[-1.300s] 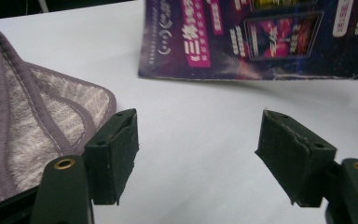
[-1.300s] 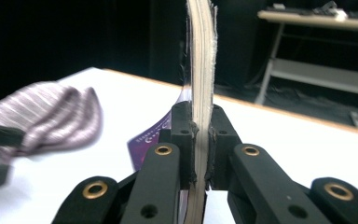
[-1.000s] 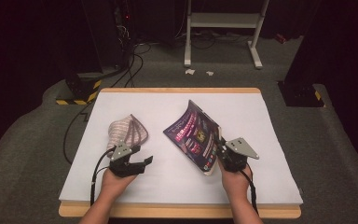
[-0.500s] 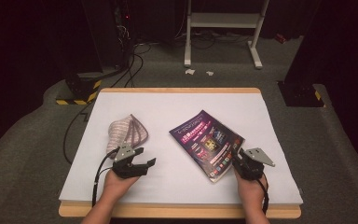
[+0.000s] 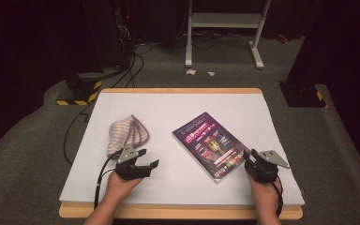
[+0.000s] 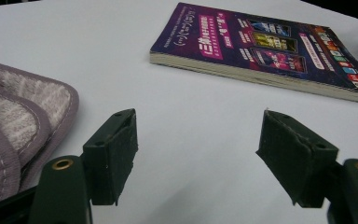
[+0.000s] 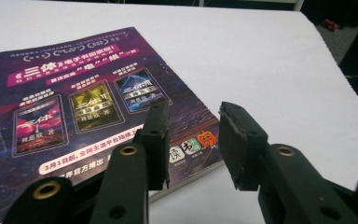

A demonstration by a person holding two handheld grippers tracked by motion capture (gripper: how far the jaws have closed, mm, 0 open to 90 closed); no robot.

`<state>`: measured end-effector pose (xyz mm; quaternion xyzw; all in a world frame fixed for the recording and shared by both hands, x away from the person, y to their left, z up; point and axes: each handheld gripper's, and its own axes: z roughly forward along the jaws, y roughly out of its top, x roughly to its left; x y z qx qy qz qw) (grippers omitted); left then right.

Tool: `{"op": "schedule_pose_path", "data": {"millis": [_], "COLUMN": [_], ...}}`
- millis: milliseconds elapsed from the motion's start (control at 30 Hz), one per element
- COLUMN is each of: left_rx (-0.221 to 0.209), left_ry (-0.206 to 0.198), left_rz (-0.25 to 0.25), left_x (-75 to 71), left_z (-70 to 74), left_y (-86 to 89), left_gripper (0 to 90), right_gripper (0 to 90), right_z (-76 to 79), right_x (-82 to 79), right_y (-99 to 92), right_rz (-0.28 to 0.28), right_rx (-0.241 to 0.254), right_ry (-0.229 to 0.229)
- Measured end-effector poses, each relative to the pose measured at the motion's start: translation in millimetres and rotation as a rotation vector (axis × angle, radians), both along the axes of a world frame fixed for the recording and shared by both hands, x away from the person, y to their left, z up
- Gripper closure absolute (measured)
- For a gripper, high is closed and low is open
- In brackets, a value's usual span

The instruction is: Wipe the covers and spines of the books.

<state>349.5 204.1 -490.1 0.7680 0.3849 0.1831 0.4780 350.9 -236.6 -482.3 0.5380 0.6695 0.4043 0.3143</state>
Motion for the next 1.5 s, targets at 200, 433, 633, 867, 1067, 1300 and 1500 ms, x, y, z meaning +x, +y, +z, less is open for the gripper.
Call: {"op": "schedule_pose_path", "data": {"millis": [200,433,633,867,1067,1300,1500], "left_rx": [0.01,0.025,0.029,0.038,0.036,0.038,0.047], "left_ry": [-0.009,-0.012,-0.011,-0.005,-0.006,0.008,0.03], "left_rz": [0.007,0.007,0.002,-0.007,-0.01,-0.022,-0.043], "left_x": [-1.0,-2.1,-2.4,-3.3,-4.0,-2.4,-1.6], "left_z": [0.5,1.0,1.0,0.1,0.7,-0.1,-2.1], "left_y": [-1.7,-3.6,-7.3,-10.7,-12.3,-20.3,-32.9], "left_gripper": [28.1,28.1,27.6,27.0,27.1,27.4,28.4], "right_gripper": [50.6,38.0,37.5,33.9,40.2,42.2,43.5], "right_z": [-5.3,-17.7,-17.2,-20.1,-18.9,-20.3,-22.6], "right_x": [19.5,56.6,66.5,75.1,65.5,37.3,9.8], "right_y": [1.8,3.0,5.9,1.5,7.6,22.2,42.7], "right_rz": [0.039,0.044,0.063,0.064,0.094,0.163,0.238], "right_rx": [-0.014,-0.033,-0.05,-0.025,-0.063,-0.068,-0.07], "right_ry": [0.066,0.198,0.247,0.275,0.258,0.246,0.228]}}
